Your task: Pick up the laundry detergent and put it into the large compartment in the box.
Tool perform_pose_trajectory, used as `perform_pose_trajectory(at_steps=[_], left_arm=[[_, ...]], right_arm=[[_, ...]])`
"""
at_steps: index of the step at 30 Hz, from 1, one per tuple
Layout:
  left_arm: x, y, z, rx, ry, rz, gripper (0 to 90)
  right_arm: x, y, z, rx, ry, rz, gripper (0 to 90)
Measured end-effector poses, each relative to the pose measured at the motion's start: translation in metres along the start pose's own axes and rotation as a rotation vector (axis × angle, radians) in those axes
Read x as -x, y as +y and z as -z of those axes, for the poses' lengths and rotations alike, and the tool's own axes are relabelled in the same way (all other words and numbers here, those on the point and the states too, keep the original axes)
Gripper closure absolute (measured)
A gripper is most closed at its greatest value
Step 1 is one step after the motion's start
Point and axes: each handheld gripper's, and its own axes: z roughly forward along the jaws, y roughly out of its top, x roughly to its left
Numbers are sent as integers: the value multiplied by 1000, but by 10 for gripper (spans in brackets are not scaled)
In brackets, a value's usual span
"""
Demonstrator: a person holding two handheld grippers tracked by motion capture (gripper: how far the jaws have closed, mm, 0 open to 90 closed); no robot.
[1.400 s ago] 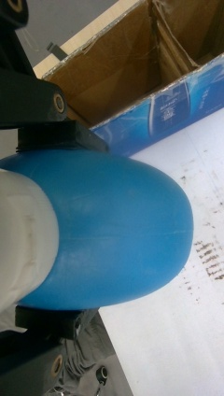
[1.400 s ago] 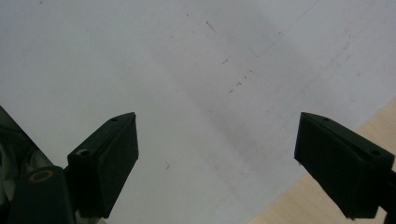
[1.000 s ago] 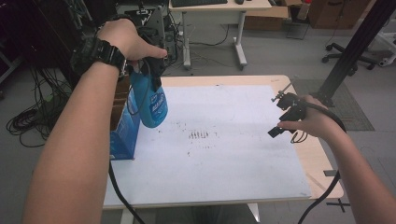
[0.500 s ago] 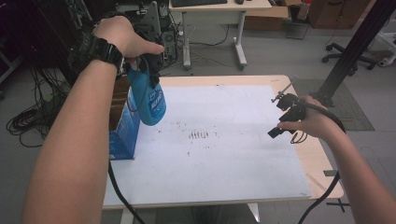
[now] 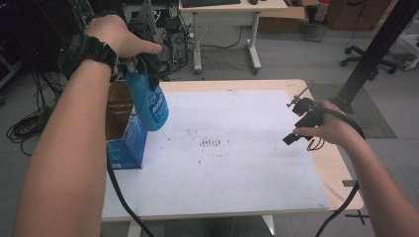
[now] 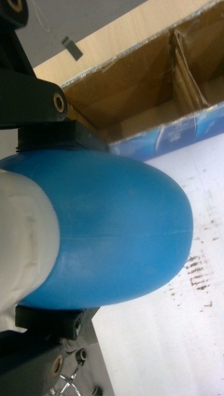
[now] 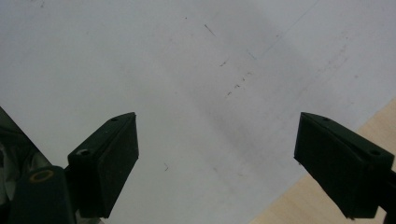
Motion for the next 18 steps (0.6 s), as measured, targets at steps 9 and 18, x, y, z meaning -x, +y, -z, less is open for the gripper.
perform_pose_trajectory(at_steps=[9,18], left_arm=[[-17,-3,1,22,11,56,374],[-31,-5,3,28,0,93,374]], right_arm=[[0,2,-3,-3,3,7,138],[1,3,-5,-7,6,4,138]])
